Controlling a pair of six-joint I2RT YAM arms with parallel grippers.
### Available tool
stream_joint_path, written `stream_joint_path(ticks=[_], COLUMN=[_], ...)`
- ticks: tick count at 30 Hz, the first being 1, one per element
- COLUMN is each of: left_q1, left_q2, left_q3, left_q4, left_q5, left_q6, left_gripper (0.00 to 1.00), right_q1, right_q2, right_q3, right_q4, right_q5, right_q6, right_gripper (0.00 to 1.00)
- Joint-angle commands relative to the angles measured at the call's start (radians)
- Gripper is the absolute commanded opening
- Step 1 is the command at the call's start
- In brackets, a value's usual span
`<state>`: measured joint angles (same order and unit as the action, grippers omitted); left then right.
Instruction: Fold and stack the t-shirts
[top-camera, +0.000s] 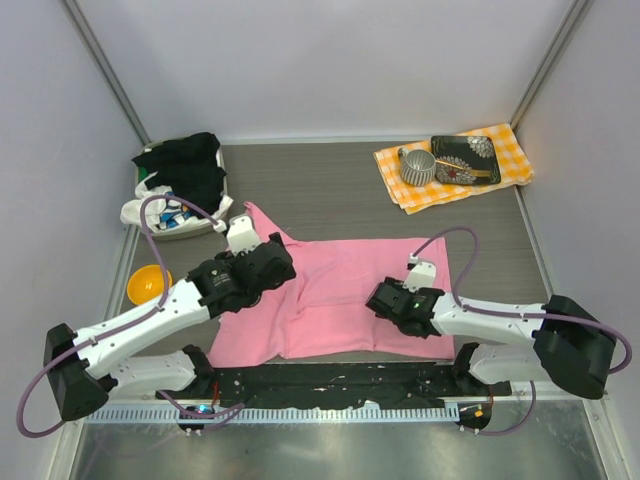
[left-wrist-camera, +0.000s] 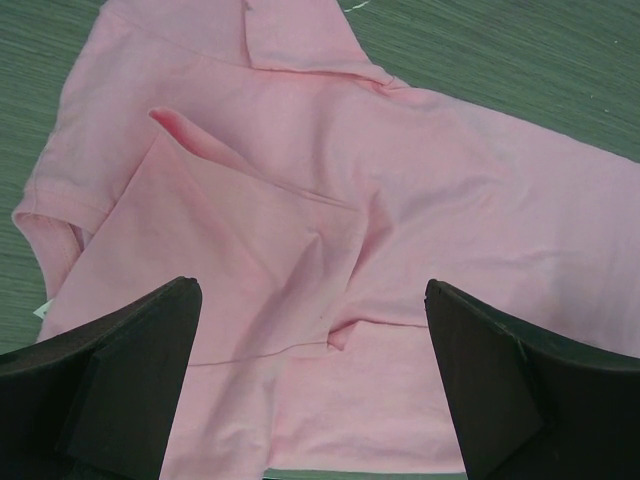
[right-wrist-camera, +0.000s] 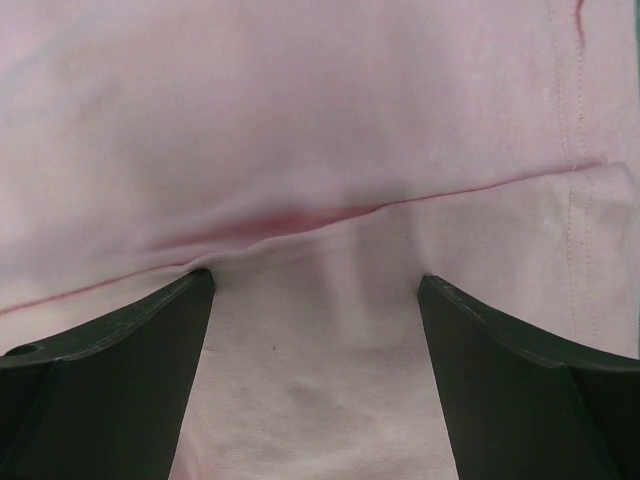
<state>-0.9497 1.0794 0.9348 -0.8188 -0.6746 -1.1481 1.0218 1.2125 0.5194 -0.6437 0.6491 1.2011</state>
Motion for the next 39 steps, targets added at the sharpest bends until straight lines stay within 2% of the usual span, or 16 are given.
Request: stream_joint_path(ticks=[1, 4, 12, 17, 21, 25, 31, 34, 39], left_q1=[0.014, 0.022, 0.052, 0.152, 0.291, 0.413, 0.558, 0.618, 0.666], left_q2=[0.001, -0.007, 0.007, 0.068, 0.181, 0.412, 0.652, 0.755, 0.892], left_q3=[0.002, 0.001, -0.004, 0.035, 0.11, 0.278, 0.478, 0.57, 0.688], left_q4=[0.02, 0.018, 0.024, 0.085, 0.153, 0.156, 0.179, 0.165, 0.123], left_q5=[-0.01, -0.011, 0.003, 0.066, 0.133, 0.178, 0.211, 0.236, 0.288], left_q6=[0.021, 0.025, 0.044, 0.149, 0.244, 0.33, 0.376, 0.395, 0.413], left_gripper=[1.0, 1.0, 1.0, 1.0, 1.0, 1.0, 1.0, 0.95, 0.77], right_q1=[-0.112, -0.184, -0.223, -0.223, -0.223, -0.223, -0.239, -0.261, -0.267], right_q2=[0.022, -0.001, -0.036, -0.093, -0.073, 0.021, 0.136, 0.182, 0.203], right_q3=[0.005, -0.012, 0.027, 0.143, 0.276, 0.457, 0.64, 0.685, 0.66], right_q4=[0.007, 0.027, -0.025, -0.125, -0.05, 0.024, 0.119, 0.119, 0.16], right_q5=[0.024, 0.004, 0.014, 0.084, 0.098, 0.081, 0.083, 0.048, -0.035], right_q6=[-0.037, -0.069, -0.103, -0.135, -0.291, -0.414, -0.546, -0.567, -0.621], right_gripper=[0.9, 0.9, 0.9, 0.9, 0.91, 0.92, 0.91, 0.9, 0.89])
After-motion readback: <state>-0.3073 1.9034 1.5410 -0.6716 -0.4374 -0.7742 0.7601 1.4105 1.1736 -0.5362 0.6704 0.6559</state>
